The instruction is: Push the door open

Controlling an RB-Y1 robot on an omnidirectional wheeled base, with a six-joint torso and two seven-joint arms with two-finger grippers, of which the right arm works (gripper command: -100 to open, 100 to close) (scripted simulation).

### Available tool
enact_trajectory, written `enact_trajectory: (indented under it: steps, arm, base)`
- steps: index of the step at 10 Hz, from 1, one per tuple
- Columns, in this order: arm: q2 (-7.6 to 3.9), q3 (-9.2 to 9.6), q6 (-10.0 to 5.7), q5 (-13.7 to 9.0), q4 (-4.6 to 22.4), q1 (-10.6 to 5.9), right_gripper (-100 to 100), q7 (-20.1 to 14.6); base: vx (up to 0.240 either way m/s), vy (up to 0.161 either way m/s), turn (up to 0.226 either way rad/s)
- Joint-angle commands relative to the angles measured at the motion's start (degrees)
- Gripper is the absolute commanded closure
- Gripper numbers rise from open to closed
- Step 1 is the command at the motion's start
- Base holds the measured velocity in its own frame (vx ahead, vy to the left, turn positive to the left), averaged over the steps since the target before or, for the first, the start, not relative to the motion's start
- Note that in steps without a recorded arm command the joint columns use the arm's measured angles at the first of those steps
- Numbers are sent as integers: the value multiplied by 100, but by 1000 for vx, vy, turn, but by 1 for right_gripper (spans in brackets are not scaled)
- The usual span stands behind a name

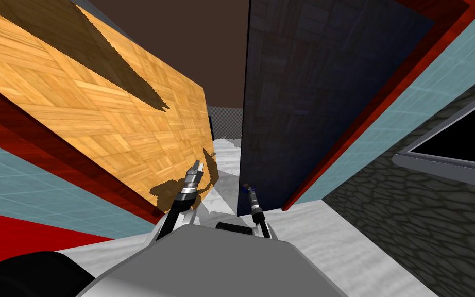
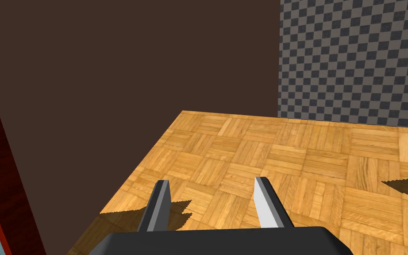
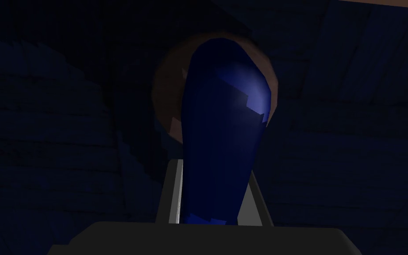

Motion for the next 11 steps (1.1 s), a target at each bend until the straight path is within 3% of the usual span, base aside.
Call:
enact_trajectory:
  steps: [1, 4, 11]
  arm:
    - [-67, -66, -4, -33, 9, -6, 100, 14]
    - [-140, -154, -9, -77, 21, -15, 100, 32]
    - [-340, -575, -32, -288, 79, -57, 100, 121]
  base:
    - [100, 56, -28]
    - [146, 72, -30]
    - [169, 97, -58]
